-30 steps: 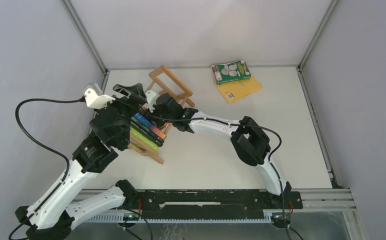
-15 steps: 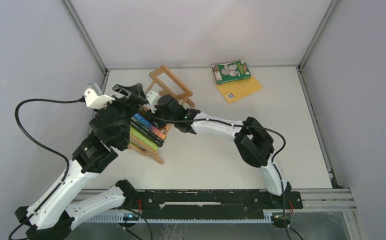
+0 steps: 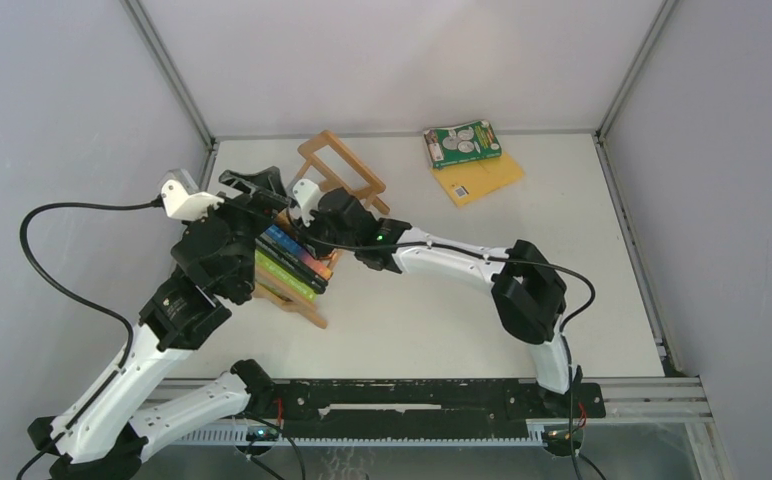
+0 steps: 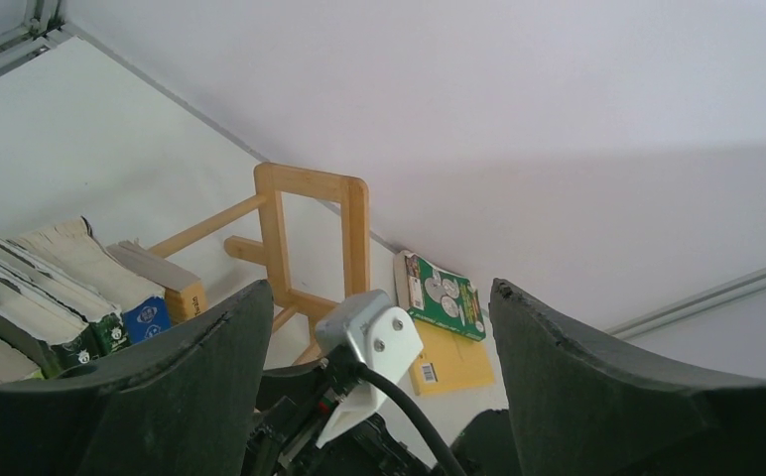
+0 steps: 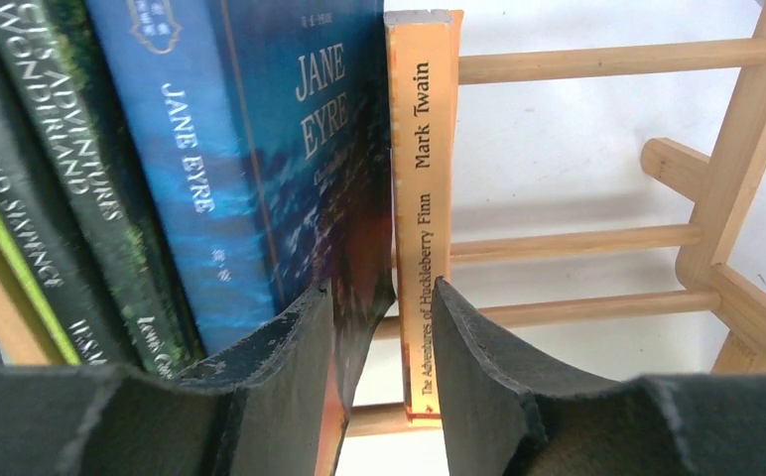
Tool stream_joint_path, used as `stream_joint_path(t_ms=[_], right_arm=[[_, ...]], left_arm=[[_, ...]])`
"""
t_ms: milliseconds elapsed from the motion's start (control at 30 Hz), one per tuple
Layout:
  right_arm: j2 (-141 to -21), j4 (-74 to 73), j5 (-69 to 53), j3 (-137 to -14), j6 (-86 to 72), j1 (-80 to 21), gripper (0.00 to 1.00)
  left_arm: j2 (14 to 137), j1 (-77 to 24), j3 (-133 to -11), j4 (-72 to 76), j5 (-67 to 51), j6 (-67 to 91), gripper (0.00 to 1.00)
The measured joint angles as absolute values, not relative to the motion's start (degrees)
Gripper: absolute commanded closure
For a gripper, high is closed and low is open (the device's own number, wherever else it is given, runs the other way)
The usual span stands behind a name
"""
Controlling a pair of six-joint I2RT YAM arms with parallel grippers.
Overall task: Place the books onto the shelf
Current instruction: Place the book on the shelf, then move the shelf to the center of the board.
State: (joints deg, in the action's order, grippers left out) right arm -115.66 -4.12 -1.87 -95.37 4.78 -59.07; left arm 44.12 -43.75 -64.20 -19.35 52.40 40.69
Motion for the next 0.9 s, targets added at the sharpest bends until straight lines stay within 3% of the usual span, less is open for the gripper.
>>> stream_joint_path(t_ms=[467, 900], right_arm=[[-106.8, -3.6, -1.8, -87.9, 3.9, -59.4, 0.50], [-96.1, -0.2, -1.1, -79.6, 1.5, -54.1, 0.49]], left_arm=[[46.0, -43.7, -64.6, -19.4, 52.4, 40.0, 0.16], [57.6, -43.8, -72.9, -17.2, 51.0, 37.9, 0.15]])
